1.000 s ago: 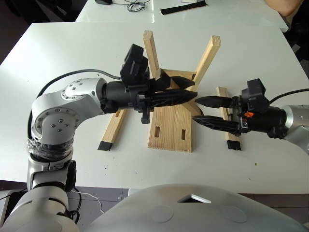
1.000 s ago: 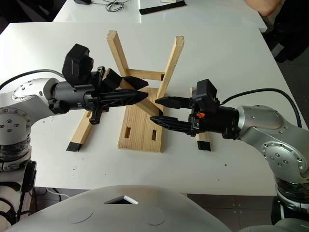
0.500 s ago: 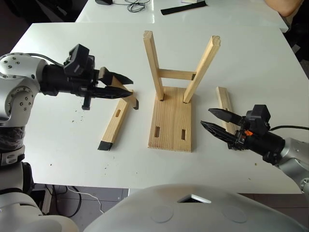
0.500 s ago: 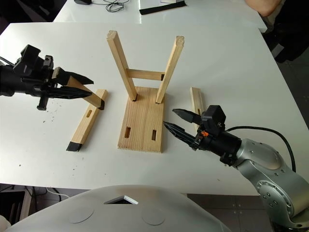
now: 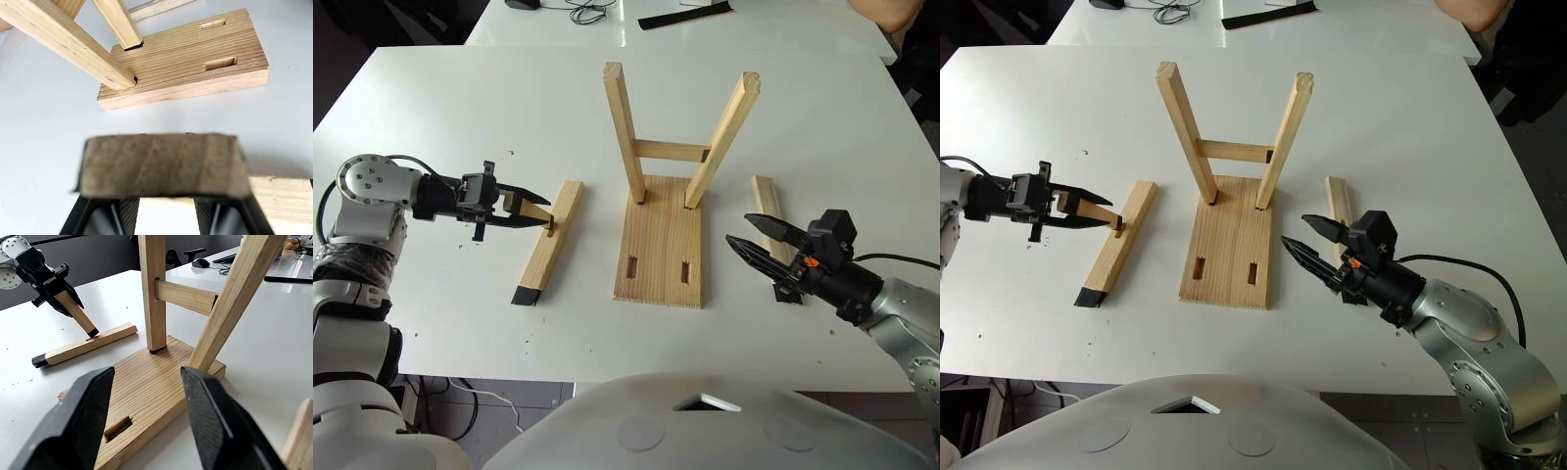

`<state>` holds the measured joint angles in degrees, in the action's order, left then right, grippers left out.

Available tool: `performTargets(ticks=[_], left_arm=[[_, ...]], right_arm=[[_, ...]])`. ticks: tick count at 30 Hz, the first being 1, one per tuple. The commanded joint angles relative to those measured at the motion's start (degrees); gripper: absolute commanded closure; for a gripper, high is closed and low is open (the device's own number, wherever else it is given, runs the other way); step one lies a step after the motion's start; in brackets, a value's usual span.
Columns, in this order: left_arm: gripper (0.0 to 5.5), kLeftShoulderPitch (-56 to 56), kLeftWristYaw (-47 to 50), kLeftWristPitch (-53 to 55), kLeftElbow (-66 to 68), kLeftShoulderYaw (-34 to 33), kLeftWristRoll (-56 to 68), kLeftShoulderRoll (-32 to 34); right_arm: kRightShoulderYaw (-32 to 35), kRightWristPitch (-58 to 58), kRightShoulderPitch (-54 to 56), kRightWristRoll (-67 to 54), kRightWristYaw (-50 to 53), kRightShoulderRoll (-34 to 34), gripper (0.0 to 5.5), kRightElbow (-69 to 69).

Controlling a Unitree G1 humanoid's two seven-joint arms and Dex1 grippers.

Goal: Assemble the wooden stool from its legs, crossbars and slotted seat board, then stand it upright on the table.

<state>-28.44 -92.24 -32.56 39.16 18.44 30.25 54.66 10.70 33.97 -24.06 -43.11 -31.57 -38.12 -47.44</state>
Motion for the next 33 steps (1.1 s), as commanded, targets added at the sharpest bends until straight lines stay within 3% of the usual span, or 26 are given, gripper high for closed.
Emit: performTargets(ticks=[1,19,33], left_arm=[[4.2,-2.5,-0.2,-2.5,3.1,2.8,-0.2,0.4],[4.2,-1.7,-0.3,-3.5,0.3,9.2,4.9,3.7],[4.2,0.5,-0.3,-3.1,-2.4,7.8,6.7,2.4]], right_arm=[[-0.9,-0.5,-0.8,1.5,0.4,0.5,2.99,-0.5],[-2.5,-1.2,-2.8,4.2,1.7,2.1,2.99,-2.1],[-4.9,-1.8,-2.4,6.5,2.1,3.1,2.99,-2.0]])
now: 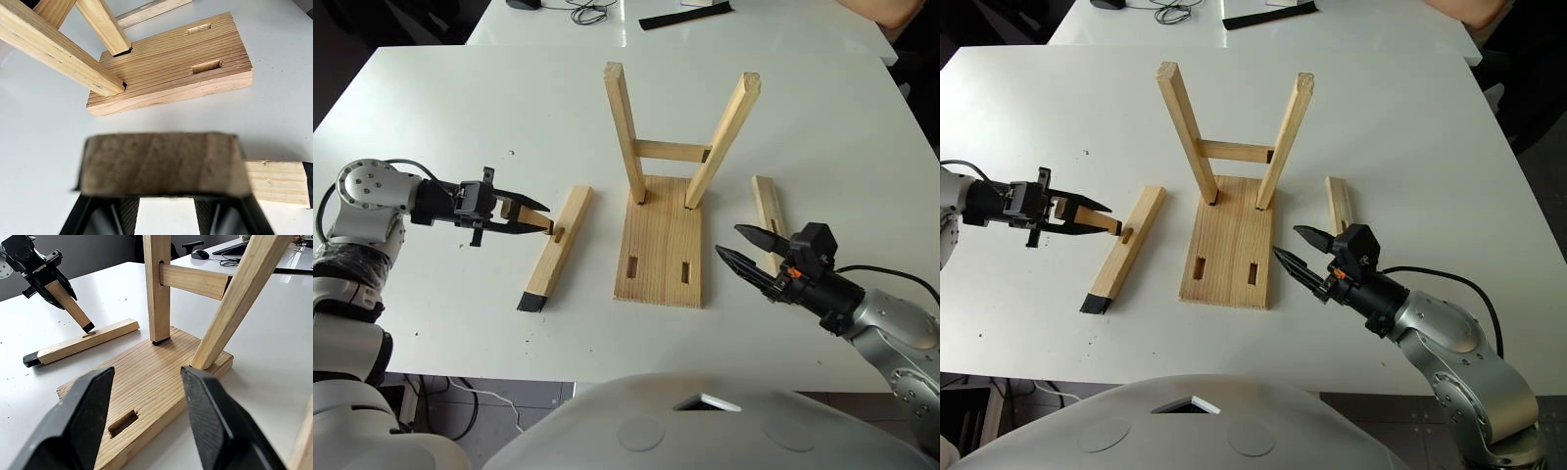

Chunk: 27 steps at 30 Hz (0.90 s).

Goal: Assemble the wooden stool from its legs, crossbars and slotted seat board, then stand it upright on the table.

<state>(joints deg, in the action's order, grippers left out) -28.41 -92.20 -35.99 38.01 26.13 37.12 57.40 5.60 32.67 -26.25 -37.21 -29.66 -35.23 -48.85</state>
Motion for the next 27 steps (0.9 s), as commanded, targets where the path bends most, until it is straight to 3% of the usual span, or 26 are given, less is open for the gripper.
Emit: performTargets(ticks=[1,23,27], left_arm=[[4.2,0.4,-0.3,0.4,-1.7,0.0,0.2,-0.3],[4.2,1.8,-0.3,-2.0,-4.2,2.5,-0.8,0.8],[4.2,0.4,-0.3,3.1,-5.9,5.4,-0.6,2.3]], right_arm=[[0.2,-0.6,-0.4,0.7,0.3,0.2,2.99,-0.7],[0.3,-0.3,-0.8,1.1,-0.7,-0.3,2.99,-0.9],[0.1,-0.2,-0.9,1.1,-0.5,-0.3,2.99,-1.0]])
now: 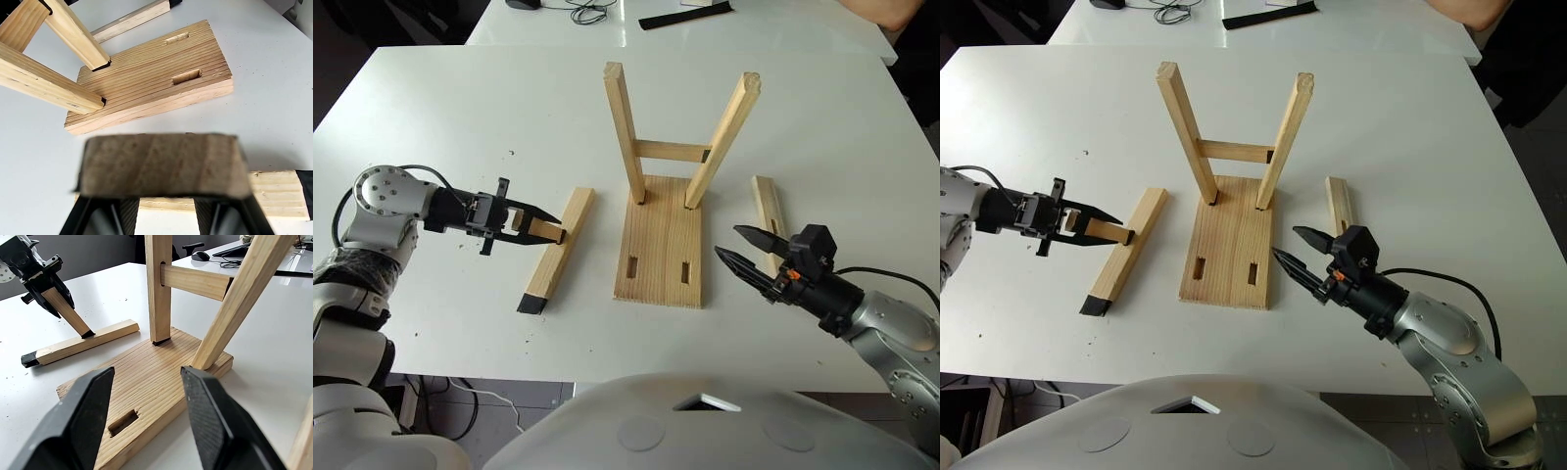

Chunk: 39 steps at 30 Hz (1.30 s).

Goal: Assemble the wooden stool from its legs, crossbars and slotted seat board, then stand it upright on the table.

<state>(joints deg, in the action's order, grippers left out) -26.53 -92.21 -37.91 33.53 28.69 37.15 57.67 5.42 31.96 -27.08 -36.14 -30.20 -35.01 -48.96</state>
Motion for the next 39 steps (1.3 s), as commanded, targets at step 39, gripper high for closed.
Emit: performTargets(ticks=[39], left_arm=[[2.18,12.3,12.1,23.1,-5.0,-17.6,-18.0,-17.4]], right_arm=[[-3.8,0.6,4.8,5.8,-4.4,-4.8,2.99,4.3]])
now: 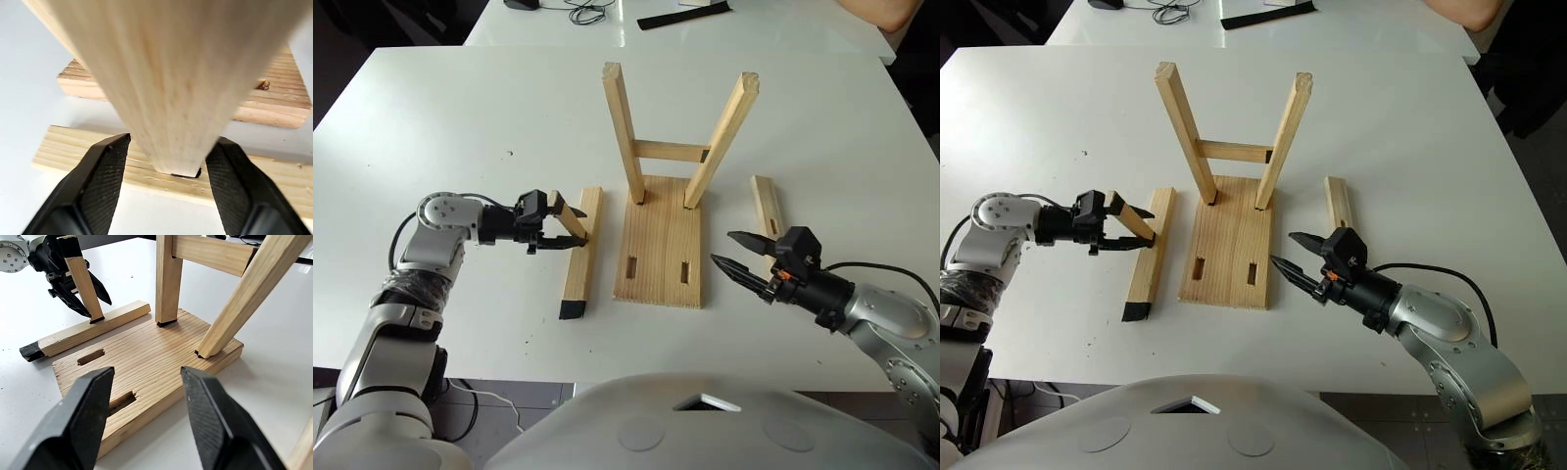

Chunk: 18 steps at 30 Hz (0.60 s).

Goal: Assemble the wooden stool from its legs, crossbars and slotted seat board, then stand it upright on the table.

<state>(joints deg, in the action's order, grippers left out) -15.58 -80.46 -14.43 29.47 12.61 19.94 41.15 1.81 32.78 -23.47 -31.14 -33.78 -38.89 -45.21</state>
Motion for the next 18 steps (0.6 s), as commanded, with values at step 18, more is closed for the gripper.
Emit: performTargets(ticks=[18], left_arm=[[1.77,7.8,0.4,14.8,-19.3,-13.9,10.9,1.4]], right_arm=[[1.3,-1.2,1.6,2.8,-3.0,-1.2,2.99,1.4]])
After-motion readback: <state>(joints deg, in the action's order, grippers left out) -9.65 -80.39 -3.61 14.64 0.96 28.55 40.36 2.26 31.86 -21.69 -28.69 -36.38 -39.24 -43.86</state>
